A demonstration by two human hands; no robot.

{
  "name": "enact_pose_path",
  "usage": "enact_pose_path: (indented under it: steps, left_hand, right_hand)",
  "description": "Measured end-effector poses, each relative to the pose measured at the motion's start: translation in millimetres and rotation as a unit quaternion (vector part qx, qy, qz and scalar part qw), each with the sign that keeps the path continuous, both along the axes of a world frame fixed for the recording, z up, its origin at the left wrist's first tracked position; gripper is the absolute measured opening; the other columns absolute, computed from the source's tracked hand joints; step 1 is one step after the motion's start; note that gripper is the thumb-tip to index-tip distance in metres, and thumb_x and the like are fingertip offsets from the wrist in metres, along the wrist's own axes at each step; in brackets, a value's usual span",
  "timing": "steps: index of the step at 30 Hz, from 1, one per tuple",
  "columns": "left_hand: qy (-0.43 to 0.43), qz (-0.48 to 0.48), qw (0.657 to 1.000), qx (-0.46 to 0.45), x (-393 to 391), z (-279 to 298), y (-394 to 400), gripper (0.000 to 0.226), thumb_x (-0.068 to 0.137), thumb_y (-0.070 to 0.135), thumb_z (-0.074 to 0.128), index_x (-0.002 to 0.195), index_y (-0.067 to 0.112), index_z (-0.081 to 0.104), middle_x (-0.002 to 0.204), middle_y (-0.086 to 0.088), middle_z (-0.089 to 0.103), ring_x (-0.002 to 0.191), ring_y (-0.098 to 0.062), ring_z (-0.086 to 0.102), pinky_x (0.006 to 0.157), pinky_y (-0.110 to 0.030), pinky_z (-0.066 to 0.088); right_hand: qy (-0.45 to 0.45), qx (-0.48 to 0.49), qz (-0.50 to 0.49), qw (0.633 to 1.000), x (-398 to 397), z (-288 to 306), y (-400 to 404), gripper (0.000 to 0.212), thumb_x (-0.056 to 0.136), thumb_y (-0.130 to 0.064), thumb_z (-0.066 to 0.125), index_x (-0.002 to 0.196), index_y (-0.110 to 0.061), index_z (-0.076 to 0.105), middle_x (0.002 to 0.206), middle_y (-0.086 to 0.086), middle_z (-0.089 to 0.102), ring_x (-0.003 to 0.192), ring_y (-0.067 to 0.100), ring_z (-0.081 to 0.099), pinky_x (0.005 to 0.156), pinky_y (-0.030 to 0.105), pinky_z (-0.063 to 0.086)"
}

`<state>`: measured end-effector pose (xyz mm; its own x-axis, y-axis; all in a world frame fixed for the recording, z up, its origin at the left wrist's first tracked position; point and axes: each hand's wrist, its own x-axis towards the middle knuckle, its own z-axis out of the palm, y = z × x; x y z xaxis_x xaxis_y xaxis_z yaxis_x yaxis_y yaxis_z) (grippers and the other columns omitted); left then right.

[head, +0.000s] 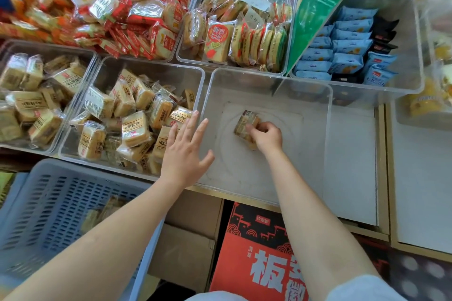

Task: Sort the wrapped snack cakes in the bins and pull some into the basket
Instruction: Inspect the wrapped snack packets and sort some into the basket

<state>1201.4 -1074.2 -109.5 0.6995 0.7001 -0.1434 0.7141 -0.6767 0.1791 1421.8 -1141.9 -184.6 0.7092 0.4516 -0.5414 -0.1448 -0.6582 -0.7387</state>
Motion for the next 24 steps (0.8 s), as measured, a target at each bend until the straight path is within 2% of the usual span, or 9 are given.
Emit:
enact_pose_path:
  steps: [3, 7, 12, 16, 19, 21, 24]
  left_hand:
    - [0.004, 0.0, 1.0, -0.001, 0, 0, -1, 0.081, 0.092, 0.059, 0.028, 0.165, 0.028, 0.012, 0.173, 0.003, -0.005, 0.159, -0.016, -0.001, 0.128, -0.039, -0.009]
    - [0.0, 0.0, 1.0, -0.004, 0, 0, 0, 0.081, 0.092, 0.058, 0.029, 0.165, 0.027, 0.012, 0.173, 0.003, -0.005, 0.159, -0.016, 0.0, 0.127, -0.038, -0.01]
    - [-0.002, 0.002, 1.0, 0.0, 0, -1, 0, 0.08, 0.093, 0.058, 0.028, 0.165, 0.027, 0.011, 0.173, 0.004, -0.006, 0.159, -0.015, -0.002, 0.126, -0.036, -0.012]
    - [-0.008, 0.001, 1.0, 0.004, 0, -1, -1, 0.08, 0.093, 0.058, 0.028, 0.165, 0.027, 0.012, 0.173, 0.003, -0.004, 0.159, -0.015, 0.0, 0.125, -0.035, -0.014]
    - [-0.007, 0.0, 1.0, -0.001, 0, 0, -1, 0.079, 0.093, 0.058, 0.025, 0.165, 0.028, 0.013, 0.173, 0.003, -0.003, 0.159, -0.016, 0.0, 0.125, -0.035, -0.014]
    - [0.005, -0.003, 1.0, 0.0, 1, 1, 0, 0.077, 0.093, 0.059, 0.022, 0.164, 0.03, 0.014, 0.173, 0.002, -0.004, 0.159, -0.017, -0.002, 0.126, -0.037, -0.013]
    - [0.062, -0.012, 0.998, 0.024, -9, 9, -2, 0.072, 0.095, 0.058, 0.012, 0.164, 0.035, 0.012, 0.172, 0.001, -0.012, 0.158, -0.021, -0.013, 0.125, -0.041, -0.016]
  right_hand:
    - [0.037, 0.025, 0.016, 0.999, -10, 2, 10, 0.033, 0.079, -0.032, 0.087, 0.074, -0.017, 0.059, 0.087, 0.005, 0.065, 0.079, 0.02, 0.058, 0.071, 0.026, 0.044]
    - [0.09, 0.057, 0.052, 0.993, -29, 6, 24, 0.03, 0.08, -0.025, 0.087, 0.089, -0.013, 0.062, 0.096, 0.007, 0.067, 0.086, 0.022, 0.062, 0.081, 0.033, 0.052]
    - [0.105, 0.063, 0.071, 0.99, -42, 5, 29, 0.028, 0.083, -0.03, 0.083, 0.081, -0.026, 0.056, 0.102, 0.006, 0.07, 0.095, 0.026, 0.069, 0.089, 0.039, 0.056]
    - [0.123, 0.075, 0.072, 0.987, -38, 4, 22, 0.025, 0.084, -0.027, 0.082, 0.085, -0.024, 0.057, 0.104, 0.01, 0.072, 0.092, 0.026, 0.07, 0.084, 0.039, 0.058]
    - [0.141, 0.067, 0.072, 0.985, -44, 4, 16, 0.027, 0.077, -0.036, 0.08, 0.084, -0.025, 0.057, 0.103, 0.012, 0.074, 0.094, 0.03, 0.072, 0.085, 0.045, 0.06]
    - [0.15, 0.056, 0.076, 0.984, -48, 4, 12, 0.029, 0.074, -0.042, 0.077, 0.087, -0.024, 0.059, 0.102, 0.01, 0.073, 0.094, 0.029, 0.07, 0.085, 0.042, 0.057]
    - [0.158, 0.055, 0.066, 0.984, -57, 13, 4, 0.025, 0.085, -0.035, 0.075, 0.098, -0.019, 0.061, 0.106, 0.009, 0.071, 0.092, 0.025, 0.067, 0.079, 0.036, 0.054]
